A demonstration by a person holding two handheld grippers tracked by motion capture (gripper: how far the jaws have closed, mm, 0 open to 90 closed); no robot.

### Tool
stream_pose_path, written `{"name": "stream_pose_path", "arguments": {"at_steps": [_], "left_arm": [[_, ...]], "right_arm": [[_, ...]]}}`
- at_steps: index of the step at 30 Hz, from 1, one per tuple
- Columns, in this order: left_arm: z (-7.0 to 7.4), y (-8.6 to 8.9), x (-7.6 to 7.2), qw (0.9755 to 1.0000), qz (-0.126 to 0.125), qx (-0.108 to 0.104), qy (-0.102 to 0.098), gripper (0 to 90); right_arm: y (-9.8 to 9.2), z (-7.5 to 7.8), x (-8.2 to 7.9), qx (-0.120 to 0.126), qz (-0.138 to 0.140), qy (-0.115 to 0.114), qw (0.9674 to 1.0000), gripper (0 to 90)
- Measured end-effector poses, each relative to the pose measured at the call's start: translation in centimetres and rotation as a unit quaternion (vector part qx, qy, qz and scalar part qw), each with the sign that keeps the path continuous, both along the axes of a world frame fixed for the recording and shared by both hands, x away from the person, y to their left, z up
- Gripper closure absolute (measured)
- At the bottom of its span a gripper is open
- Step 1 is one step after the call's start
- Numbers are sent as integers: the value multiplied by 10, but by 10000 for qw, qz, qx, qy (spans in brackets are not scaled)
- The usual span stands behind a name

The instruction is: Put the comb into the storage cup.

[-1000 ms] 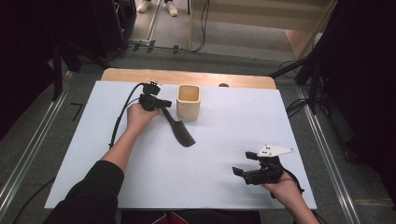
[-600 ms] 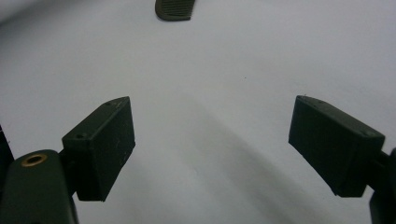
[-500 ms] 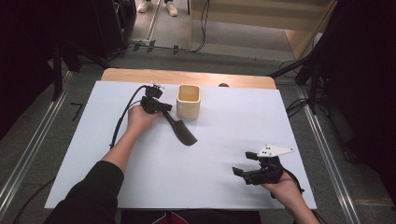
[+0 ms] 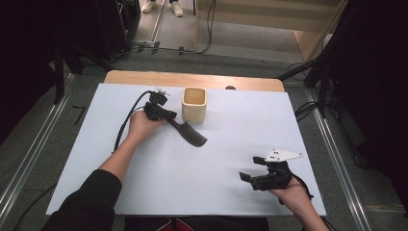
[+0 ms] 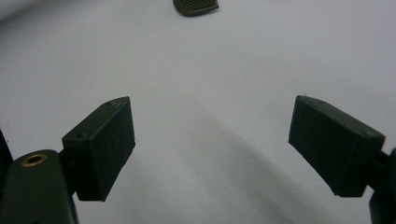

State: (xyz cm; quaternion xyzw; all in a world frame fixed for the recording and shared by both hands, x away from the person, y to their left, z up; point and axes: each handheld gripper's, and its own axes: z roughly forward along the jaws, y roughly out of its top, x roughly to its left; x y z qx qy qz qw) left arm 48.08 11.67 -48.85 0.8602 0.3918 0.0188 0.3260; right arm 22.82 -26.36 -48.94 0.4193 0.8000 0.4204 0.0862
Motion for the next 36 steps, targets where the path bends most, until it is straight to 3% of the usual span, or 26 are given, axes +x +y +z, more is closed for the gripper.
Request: {"name": "stream_pose_path", "arguments": {"at_steps": [13, 19, 36], "left_arm": [[-2, 15, -14, 10000, -89, -39, 14, 900], [-4, 22, -21, 9998, -150, 40, 86, 900], [-4, 28, -43, 9992, -347, -19, 214, 900]], "right_arm": [[0, 0, 0, 14, 1, -5, 10000, 128], [1, 0, 0, 12, 12, 7, 10000, 128], [3, 0, 1, 15, 47, -4, 10000, 129]]}}
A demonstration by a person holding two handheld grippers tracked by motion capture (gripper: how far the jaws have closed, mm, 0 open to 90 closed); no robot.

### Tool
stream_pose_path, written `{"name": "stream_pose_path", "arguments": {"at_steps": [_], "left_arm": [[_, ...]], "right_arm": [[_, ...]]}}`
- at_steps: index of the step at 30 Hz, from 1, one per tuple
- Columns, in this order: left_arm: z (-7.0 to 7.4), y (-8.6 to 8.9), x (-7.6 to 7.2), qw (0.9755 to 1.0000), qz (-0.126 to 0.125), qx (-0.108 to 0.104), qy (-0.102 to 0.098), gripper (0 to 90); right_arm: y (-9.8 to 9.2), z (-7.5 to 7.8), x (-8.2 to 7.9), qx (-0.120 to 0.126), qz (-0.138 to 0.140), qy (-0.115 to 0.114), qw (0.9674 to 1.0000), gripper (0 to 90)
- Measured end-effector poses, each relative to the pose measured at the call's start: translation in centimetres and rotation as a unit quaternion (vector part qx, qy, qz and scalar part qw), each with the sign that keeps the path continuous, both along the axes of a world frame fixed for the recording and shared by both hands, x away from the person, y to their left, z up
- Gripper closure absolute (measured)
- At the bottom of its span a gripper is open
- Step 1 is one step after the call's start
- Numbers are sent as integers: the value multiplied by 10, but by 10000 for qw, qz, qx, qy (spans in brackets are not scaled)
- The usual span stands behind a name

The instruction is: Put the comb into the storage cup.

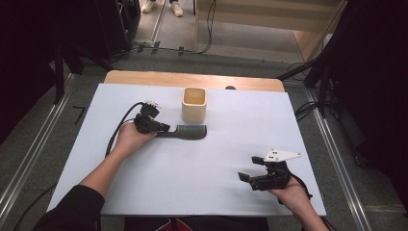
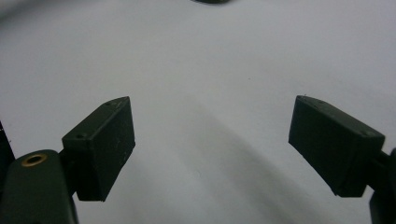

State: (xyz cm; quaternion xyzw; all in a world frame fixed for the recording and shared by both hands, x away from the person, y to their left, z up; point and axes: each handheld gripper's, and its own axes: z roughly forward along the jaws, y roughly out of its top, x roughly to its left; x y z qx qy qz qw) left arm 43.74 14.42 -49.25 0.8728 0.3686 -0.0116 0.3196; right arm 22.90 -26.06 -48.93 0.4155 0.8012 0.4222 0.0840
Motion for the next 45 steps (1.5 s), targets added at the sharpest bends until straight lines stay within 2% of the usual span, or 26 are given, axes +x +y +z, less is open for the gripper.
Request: {"name": "stream_pose_path", "arguments": {"at_steps": [8, 16, 20, 32, 45], "left_arm": [[2, 3, -13, 9999, -83, 97, 42, 900], [2, 10, -21, 9999, -53, 96, 114, 900], [3, 12, -27, 9998, -121, 123, 126, 900], [2, 12, -46, 9995, -205, 65, 219, 900], [1, 8, -54, 9989, -305, -29, 355, 900]], "right_arm": [[1, 0, 1, -9, 30, -18, 10000, 128], [2, 0, 2, -11, 51, -18, 10000, 128], [3, 0, 2, -13, 72, -15, 10000, 128], [4, 0, 3, -21, 78, -6, 10000, 128], [5, 0, 4, -29, 115, -23, 9999, 129]]}}
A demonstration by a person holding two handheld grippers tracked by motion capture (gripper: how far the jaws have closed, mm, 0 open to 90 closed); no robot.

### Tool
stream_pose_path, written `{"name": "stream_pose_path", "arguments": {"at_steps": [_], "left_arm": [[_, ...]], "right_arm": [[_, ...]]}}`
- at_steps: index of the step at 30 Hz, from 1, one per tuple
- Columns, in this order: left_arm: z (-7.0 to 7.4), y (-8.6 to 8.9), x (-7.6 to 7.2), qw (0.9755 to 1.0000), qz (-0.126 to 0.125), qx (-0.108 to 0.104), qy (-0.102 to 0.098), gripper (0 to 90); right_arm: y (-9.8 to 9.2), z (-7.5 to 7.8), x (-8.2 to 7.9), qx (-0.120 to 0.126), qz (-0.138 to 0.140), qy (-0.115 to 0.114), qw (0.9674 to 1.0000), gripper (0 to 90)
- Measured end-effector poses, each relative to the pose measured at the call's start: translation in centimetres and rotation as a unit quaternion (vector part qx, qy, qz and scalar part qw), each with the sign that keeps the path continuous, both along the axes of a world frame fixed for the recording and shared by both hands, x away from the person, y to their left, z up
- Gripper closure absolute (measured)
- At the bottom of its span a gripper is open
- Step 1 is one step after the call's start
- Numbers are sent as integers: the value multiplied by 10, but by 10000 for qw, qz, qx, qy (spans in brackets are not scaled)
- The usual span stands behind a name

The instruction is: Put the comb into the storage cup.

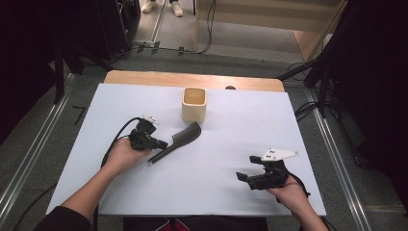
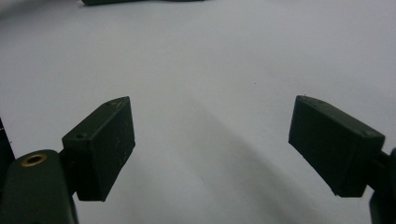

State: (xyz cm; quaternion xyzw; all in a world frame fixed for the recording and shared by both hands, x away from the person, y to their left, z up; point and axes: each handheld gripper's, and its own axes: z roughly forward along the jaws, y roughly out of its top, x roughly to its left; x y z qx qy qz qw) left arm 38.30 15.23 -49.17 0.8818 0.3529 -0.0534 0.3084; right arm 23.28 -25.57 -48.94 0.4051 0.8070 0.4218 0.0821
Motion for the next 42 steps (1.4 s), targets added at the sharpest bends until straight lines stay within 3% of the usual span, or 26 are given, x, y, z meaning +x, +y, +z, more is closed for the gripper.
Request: {"name": "stream_pose_path", "arguments": {"at_steps": [5, 11, 19, 27, 33, 42], "left_arm": [[0, -1, -1, 9999, -11, -81, 102, 900], [2, 1, -2, 9998, 113, -157, -4, 879], [13, 8, -7, 9985, 262, -417, -238, 731], [30, 16, -24, 9950, 334, -840, -419, 586], [35, 18, -34, 9924, 357, -1125, -337, 451], [39, 23, -51, 9899, 230, -1264, -608, 340]], "right_arm": [[1, 0, 0, -2, 8, 2, 10000, 129], [1, 0, 1, 3, 8, 10, 10000, 128], [1, 1, 1, -2, 27, -23, 10000, 129], [1, 1, 1, -7, 26, -23, 10000, 128], [1, 1, 1, 6, 17, -22, 10000, 129], [1, 1, 1, 17, -11, -20, 10000, 129]]}}
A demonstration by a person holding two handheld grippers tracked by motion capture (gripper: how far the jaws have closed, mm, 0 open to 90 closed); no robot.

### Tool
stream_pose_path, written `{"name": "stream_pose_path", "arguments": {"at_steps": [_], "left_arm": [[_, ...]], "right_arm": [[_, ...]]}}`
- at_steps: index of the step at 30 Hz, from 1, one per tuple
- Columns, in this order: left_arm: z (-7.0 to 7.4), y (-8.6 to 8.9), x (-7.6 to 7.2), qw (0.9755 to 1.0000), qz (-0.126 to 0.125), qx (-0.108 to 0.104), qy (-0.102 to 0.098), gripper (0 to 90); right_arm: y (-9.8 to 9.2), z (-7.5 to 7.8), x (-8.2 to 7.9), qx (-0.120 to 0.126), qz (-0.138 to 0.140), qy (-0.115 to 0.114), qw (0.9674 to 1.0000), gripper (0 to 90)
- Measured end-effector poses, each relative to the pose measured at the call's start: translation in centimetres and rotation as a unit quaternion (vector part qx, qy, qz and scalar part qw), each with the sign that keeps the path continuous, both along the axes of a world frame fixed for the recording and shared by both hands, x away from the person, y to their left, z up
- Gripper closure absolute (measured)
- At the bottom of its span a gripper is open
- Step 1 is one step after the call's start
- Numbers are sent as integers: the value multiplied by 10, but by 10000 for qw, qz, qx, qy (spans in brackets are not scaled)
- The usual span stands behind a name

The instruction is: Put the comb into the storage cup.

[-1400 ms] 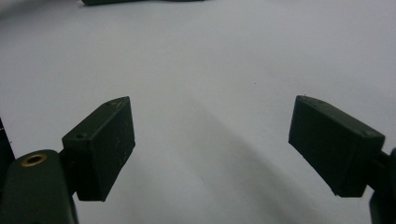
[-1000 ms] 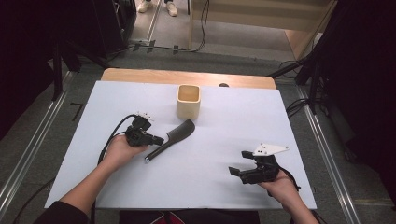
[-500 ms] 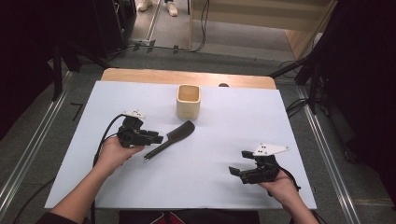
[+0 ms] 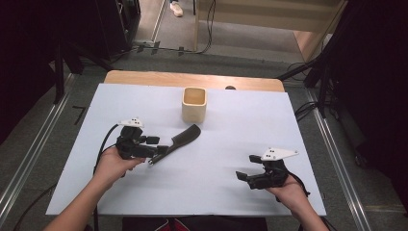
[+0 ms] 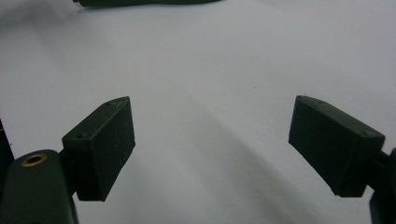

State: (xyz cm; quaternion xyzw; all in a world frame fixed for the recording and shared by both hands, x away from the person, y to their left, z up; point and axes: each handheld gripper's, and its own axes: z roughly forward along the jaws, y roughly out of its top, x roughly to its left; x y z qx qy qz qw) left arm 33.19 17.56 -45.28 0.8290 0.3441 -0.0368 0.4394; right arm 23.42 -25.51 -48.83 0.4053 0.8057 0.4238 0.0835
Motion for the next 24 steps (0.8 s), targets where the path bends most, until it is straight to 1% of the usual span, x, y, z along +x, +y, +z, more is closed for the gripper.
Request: {"name": "stream_pose_path", "arguments": {"at_steps": [1, 2, 4, 7, 8, 9, 10, 13, 14, 16, 20, 22, 24], "left_arm": [[0, 0, -2, 10000, 4, 5, -32, 340], [0, 1, -5, 10000, -5, -3, -60, 320], [0, 2, -9, 9999, -27, -43, -89, 320], [-1, 3, -16, 9999, -28, -26, -168, 317], [-1, 4, -21, 9998, -45, -5, -213, 297], [-1, 4, -21, 9998, -45, -5, -213, 297], [-2, 4, -24, 9996, -19, 6, -277, 297], [-2, 6, -28, 9996, -44, 58, -287, 287], [-2, 8, -31, 9994, -32, 90, -324, 280], [-1, 9, -33, 9994, -24, 79, -337, 280], [-1, 15, -42, 9990, -12, 101, -435, 280], [-1, 17, -44, 9990, -4, 108, -430, 280], [-2, 19, -47, 9989, -8, 174, -436, 280]], "right_arm": [[0, 0, 0, -4, 13, -4, 10000, 128], [0, 0, 1, -1, 15, -12, 10000, 129], [1, 0, 1, -10, 20, -20, 10000, 128], [1, 0, 1, -16, 34, -26, 10000, 128], [1, 0, 2, -16, 21, -21, 10000, 128], [1, 0, 2, -16, 21, -21, 10000, 128], [1, 0, 3, -26, 22, -27, 10000, 129], [1, 0, 3, -29, 12, -36, 10000, 128], [1, 0, 3, -33, 20, -32, 10000, 128], [1, 0, 4, -33, 24, -33, 10000, 128], [1, 0, 4, -41, 25, -39, 10000, 128], [2, 0, 5, -42, 32, -49, 10000, 128], [2, 0, 5, -44, 32, -51, 10000, 128]]}}
